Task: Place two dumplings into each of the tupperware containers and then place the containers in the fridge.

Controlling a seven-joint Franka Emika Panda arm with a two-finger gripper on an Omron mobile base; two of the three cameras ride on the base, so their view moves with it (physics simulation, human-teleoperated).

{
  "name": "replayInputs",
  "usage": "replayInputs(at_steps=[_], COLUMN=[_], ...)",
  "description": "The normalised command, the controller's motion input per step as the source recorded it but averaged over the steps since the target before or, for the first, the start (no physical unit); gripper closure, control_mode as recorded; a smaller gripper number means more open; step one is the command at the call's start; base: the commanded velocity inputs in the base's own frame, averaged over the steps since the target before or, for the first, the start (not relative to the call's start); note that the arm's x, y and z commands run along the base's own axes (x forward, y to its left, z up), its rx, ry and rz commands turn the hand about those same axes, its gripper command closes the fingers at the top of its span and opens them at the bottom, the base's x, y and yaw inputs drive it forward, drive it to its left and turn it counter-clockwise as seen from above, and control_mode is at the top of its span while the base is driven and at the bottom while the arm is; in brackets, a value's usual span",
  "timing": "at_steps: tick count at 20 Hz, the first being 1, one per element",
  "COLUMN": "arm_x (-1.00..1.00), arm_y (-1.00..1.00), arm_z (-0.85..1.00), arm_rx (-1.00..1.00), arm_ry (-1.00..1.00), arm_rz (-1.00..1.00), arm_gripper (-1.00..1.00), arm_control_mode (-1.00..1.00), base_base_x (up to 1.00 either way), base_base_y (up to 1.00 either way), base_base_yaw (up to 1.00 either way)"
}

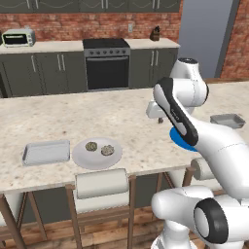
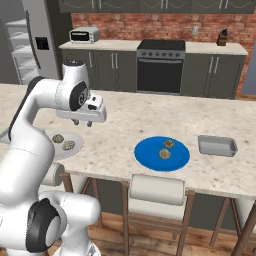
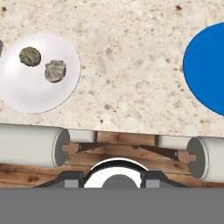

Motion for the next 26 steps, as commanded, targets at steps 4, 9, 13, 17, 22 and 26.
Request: replayInputs(at_steps=[4, 9, 13, 17, 22, 26], arm_x=[0.00, 0.00, 0.00, 0.00, 0.00, 0.06], arm_y=[0.08, 0.39, 0.54, 0.55, 0.43, 0.38], arm_z=[-0.15, -0.30, -0.19, -0.23, -0.31, -0.29], arm_rx=[-0.04, -0.10, -0.13, -0.12, -0.05, -0.01], arm_ry=[0.03, 0.06, 0.08, 0.05, 0.07, 0.10], arm_rz=[0.14, 0.24, 0.18, 0.09, 0.07, 0.03], arm_gripper=[-1.00, -1.00, -1.00, -1.00, -1.00, -1.00], arm_control_mode=[-1.00, -1.00, -1.00, -1.00, -1.00, -1.00], base_base_x=[0.00, 0.00, 0.00, 0.00, 0.00, 0.00], base_base_y=[0.00, 0.00, 0.00, 0.00, 0.00, 0.00], base_base_yaw=[0.00, 0.00, 0.00, 0.00, 0.00, 0.00])
